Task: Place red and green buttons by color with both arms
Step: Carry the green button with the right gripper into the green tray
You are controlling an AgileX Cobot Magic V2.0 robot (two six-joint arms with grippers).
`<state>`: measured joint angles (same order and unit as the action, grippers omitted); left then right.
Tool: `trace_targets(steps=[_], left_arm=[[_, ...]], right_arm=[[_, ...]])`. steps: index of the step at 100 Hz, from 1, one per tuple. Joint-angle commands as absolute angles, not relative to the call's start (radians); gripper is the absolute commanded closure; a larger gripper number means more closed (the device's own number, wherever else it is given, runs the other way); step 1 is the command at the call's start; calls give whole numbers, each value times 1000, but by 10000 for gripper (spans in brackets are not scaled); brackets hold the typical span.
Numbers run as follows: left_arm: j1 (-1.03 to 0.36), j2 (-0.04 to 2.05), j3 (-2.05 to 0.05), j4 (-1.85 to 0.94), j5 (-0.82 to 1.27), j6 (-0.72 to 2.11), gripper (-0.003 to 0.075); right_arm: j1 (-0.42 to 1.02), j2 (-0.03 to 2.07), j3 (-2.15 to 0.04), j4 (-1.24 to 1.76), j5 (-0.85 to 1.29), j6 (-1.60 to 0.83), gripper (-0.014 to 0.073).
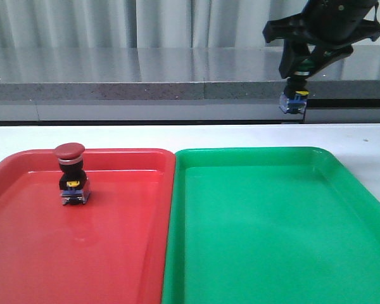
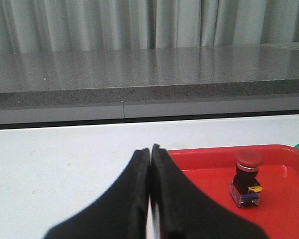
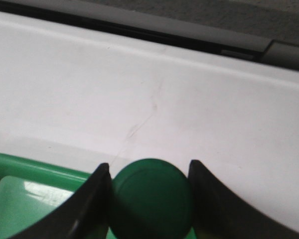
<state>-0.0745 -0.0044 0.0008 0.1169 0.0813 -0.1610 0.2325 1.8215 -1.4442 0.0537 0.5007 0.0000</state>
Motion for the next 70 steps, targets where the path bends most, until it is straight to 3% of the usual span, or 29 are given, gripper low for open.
trace_targets(steps=[1, 31, 70], left_arm=[[-72, -38, 26, 119, 0, -164, 739], [-72, -38, 26, 119, 0, -164, 739], [-72, -38, 26, 119, 0, -164, 739]], right_arm=[[263, 1757, -1471, 45, 467, 16, 288], [351, 1747, -1444, -23, 492, 130, 304], [400, 1631, -1123, -111, 288, 361, 306]])
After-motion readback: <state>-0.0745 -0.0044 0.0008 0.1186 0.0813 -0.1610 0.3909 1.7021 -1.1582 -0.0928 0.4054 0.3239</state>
